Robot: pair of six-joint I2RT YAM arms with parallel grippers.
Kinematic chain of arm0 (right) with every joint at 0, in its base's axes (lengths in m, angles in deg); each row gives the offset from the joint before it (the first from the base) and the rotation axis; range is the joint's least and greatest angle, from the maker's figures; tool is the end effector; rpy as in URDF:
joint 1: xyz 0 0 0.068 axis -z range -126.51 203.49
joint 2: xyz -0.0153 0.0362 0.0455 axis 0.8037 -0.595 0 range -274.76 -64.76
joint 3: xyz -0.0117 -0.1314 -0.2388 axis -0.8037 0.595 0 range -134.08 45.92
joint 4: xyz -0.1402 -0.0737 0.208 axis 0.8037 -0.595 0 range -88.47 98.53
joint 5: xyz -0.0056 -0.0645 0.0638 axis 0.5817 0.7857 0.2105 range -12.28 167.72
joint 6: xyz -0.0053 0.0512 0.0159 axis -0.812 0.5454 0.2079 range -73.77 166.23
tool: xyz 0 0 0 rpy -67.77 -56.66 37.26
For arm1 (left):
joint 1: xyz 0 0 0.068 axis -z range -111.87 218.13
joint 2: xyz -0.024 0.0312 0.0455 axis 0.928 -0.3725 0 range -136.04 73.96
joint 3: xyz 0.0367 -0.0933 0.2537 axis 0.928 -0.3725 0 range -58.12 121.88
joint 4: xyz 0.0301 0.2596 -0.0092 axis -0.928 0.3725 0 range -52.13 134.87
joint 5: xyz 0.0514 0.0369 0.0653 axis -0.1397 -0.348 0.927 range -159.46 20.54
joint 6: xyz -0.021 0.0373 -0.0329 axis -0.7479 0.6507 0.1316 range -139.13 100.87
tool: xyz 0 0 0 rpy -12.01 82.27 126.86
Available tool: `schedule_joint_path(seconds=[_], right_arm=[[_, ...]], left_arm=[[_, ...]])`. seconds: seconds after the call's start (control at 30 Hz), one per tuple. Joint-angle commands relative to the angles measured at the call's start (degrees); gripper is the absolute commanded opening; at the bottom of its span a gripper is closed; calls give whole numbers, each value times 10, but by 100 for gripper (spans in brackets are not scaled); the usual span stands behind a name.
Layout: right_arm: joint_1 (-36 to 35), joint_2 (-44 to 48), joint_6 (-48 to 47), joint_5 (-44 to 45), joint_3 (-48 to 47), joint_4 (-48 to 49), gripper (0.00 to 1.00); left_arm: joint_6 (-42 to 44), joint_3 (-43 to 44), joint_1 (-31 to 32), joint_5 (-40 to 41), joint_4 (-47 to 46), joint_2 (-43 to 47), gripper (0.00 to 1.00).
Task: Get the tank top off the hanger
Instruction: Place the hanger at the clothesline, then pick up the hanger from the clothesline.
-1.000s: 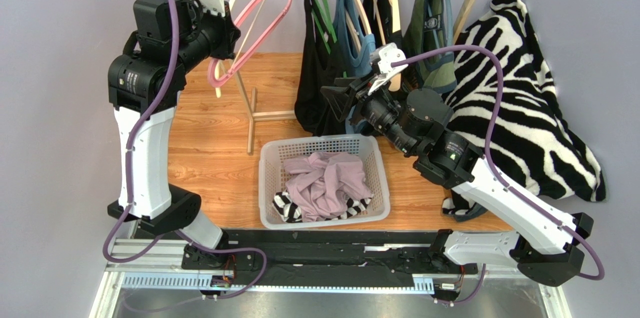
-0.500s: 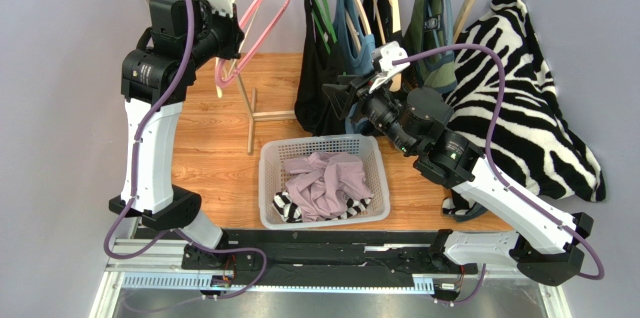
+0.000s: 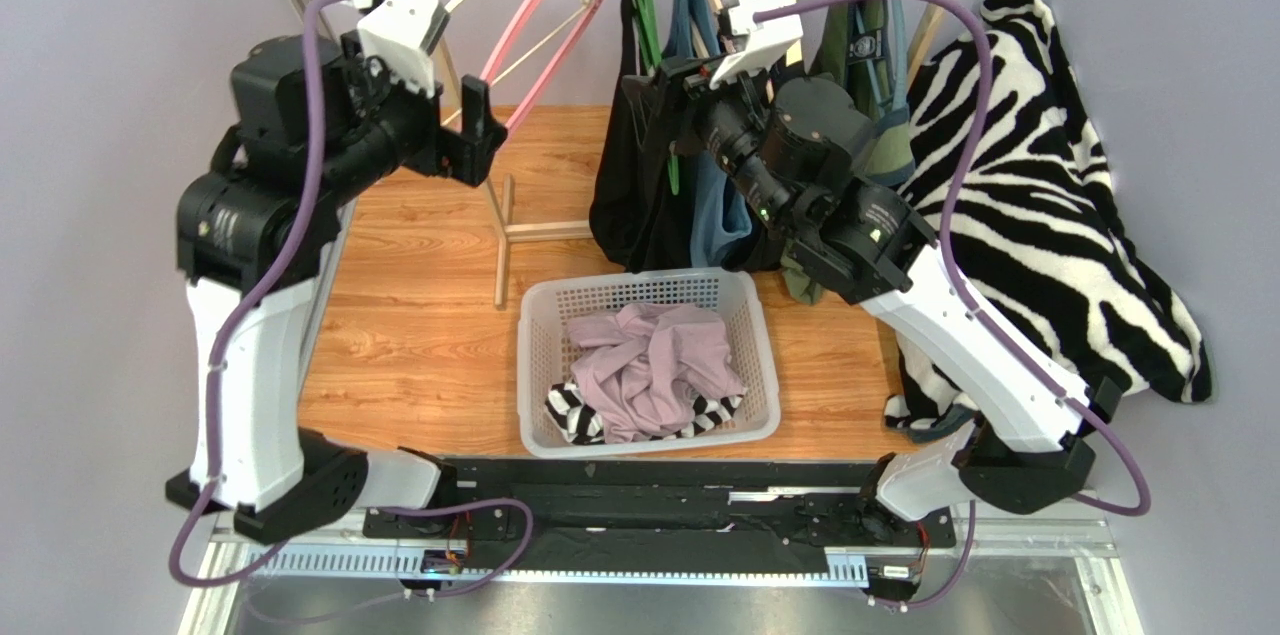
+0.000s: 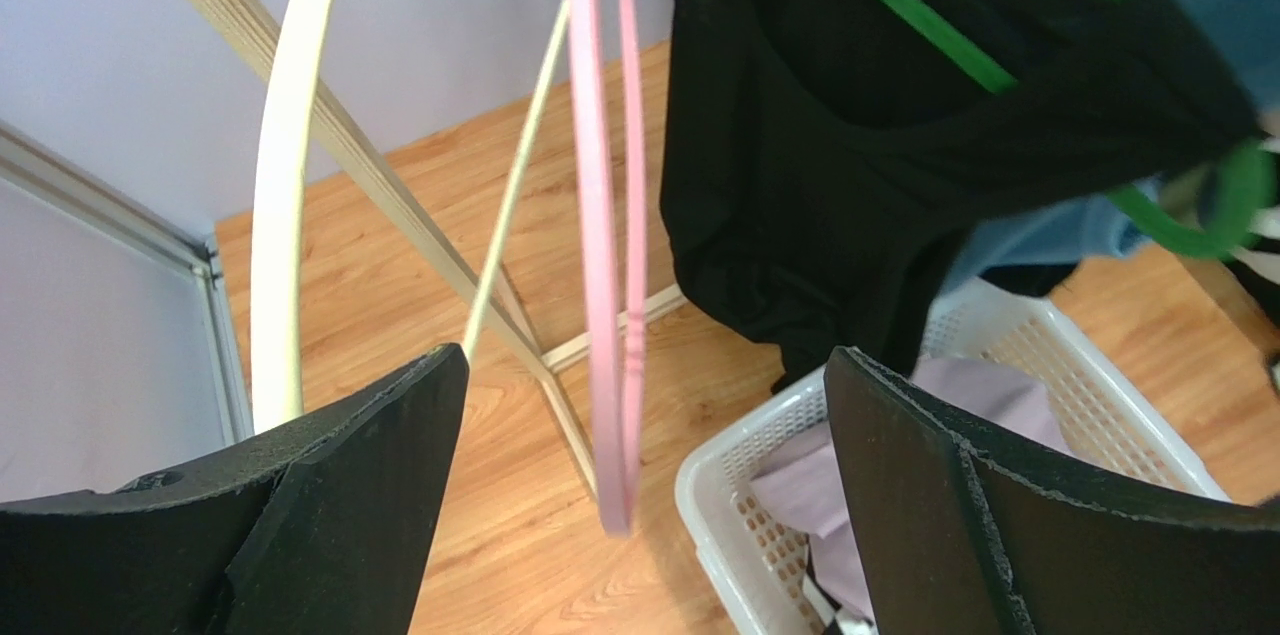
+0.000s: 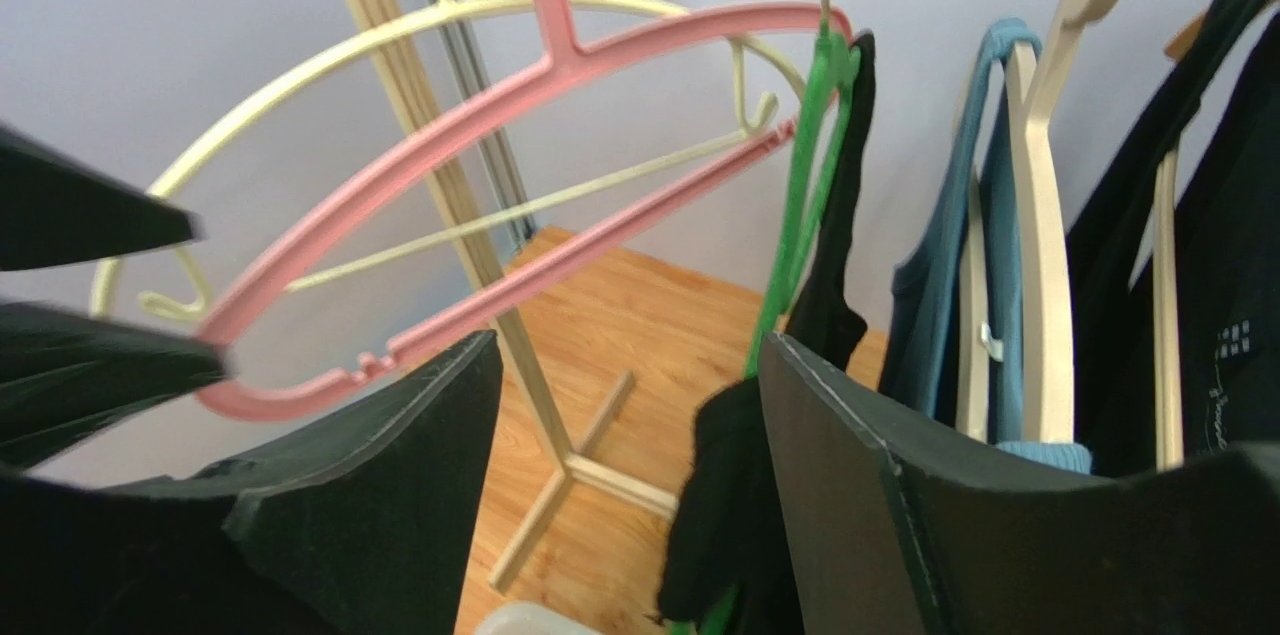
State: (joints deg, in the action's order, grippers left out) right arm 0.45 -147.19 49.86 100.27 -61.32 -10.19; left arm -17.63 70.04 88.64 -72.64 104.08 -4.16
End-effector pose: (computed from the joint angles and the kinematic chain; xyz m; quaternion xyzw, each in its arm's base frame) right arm 0.1844 0.2224 0.5438 -0.1419 0.6564 0.2311 0.7040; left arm 0.1701 -0.0658 0.5676 0.1689 0.7814 -0.1210 0.5885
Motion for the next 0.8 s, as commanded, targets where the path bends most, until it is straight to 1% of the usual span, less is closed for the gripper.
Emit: schedule_joint_path(seconds=[0.0,0.1,0.13,0.27,0.37,0.47,0.5,0.57,0.6,0.63,0.67,0.73,0.77], right_arm=[[19,-29,24,12,-45,-68,75],[29,-41,51,6,-58,-101,85],[31,-45,57,6,-62,-108,86],[31,-61,69,12,-77,-142,88],[31,-61,74,12,-71,-149,88],[31,-61,80,17,-69,-161,79],[30,-60,80,20,-68,-165,71],[31,-58,80,21,-65,-167,61],[30,-58,80,22,-65,-170,51],[30,-59,79,22,-65,-170,44],[30,-59,80,24,-66,-170,33],[30,-65,73,23,-74,-171,23],[29,-68,71,23,-77,-171,14]], left_arm=[[29,-22,-2,-50,-21,59,97],[32,-33,-2,-64,-24,88,97],[29,-34,-2,-67,-25,99,98],[24,-47,-1,-91,-25,125,98],[18,-60,-2,-102,-26,140,98],[20,-69,-2,-97,-26,154,98],[20,-70,-2,-96,-26,160,98],[23,-69,-2,-89,-26,164,98],[22,-69,-2,-87,-26,168,98],[21,-69,-2,-86,-26,169,99],[19,-70,-2,-87,-26,171,99],[18,-76,-2,-88,-26,175,99],[18,-77,-2,-86,-25,176,99]])
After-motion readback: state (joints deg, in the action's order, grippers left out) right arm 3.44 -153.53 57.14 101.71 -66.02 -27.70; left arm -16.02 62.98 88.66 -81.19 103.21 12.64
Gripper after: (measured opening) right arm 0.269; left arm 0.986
